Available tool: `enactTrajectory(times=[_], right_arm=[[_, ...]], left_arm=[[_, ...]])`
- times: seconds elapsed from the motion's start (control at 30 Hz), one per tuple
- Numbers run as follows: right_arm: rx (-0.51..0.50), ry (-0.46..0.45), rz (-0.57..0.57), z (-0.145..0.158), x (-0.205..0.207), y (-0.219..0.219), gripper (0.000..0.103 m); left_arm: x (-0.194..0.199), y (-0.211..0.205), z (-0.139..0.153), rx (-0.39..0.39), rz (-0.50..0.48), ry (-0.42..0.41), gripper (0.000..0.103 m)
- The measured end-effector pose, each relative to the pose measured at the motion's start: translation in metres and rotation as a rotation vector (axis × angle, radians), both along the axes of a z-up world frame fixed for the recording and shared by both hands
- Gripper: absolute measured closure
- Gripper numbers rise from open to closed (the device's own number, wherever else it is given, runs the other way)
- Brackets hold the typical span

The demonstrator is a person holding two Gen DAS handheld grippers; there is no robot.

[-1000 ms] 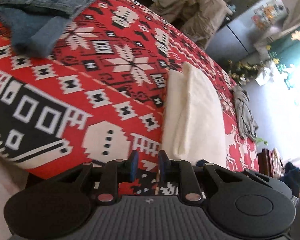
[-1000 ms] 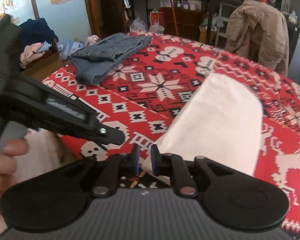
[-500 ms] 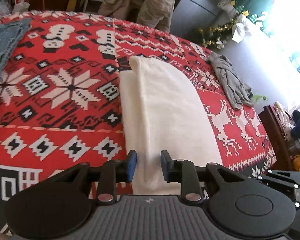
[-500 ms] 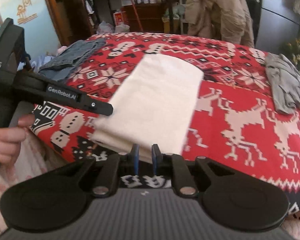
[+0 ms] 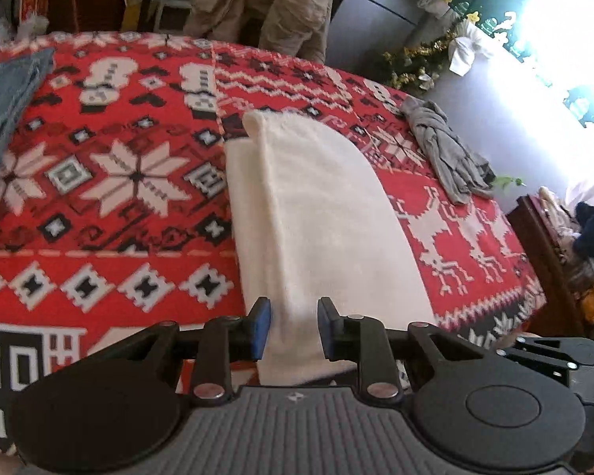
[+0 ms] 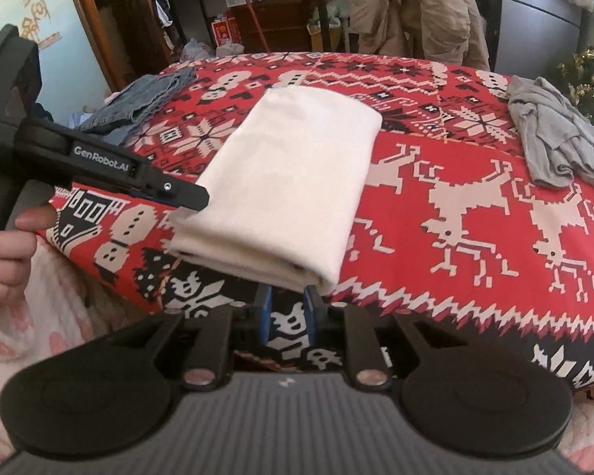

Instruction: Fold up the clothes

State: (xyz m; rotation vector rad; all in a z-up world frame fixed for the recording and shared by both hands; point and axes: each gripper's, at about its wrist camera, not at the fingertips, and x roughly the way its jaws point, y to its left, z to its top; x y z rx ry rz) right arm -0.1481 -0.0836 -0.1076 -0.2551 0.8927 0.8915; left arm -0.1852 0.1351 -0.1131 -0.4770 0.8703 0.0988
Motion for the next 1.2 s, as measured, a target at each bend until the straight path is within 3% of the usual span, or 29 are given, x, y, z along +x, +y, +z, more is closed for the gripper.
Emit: enactTrajectory(times=[0.13,0.2,0.23,0.47,0.57,0.67,0.8,0.93,1.07,1.2], right_arm=[[0.005,0.004,0.002,0.001,0.0,0.0,0.083],[0.002,0.003,0.003,0.001,0.0,0.0,0.083],[0.0,0.003,0.004,0.0,-0.001,0.001,0.083],[-0.002,0.016,0.002,-0.001,0.001,0.002,0.083],[0.001,0.013,0.023,0.0,-0.001,0.007,0.083],[0.004,0.011,0.041,0.001,-0.003,0.013,0.083],[0.016,0.015,0.06,0.002,-0.007,0.021,0.083],[0.043,0.007,0.117,0.004,-0.017,0.036,0.083],[0.042,0.008,0.186,-0.007,-0.026,0.064,0.098],[0.027,0.032,0.215,-0.023,-0.029,0.091,0.098]], left_arm=[[0.004,0.006,-0.001,-0.041,-0.007,-0.015,0.079],[0.008,0.006,-0.003,-0.071,-0.019,-0.005,0.095],[0.009,0.006,-0.004,-0.082,-0.026,-0.001,0.098],[0.0,0.02,-0.015,-0.173,0.003,0.019,0.096],[-0.002,0.028,-0.019,-0.255,0.005,0.0,0.095],[0.002,0.026,-0.02,-0.272,-0.031,0.01,0.094],[0.006,0.02,-0.018,-0.212,-0.049,0.029,0.099],[0.001,0.029,-0.019,-0.26,-0.021,0.024,0.099],[-0.004,0.038,-0.02,-0.308,0.006,0.02,0.099],[-0.003,0.043,-0.03,-0.364,0.033,0.044,0.099]])
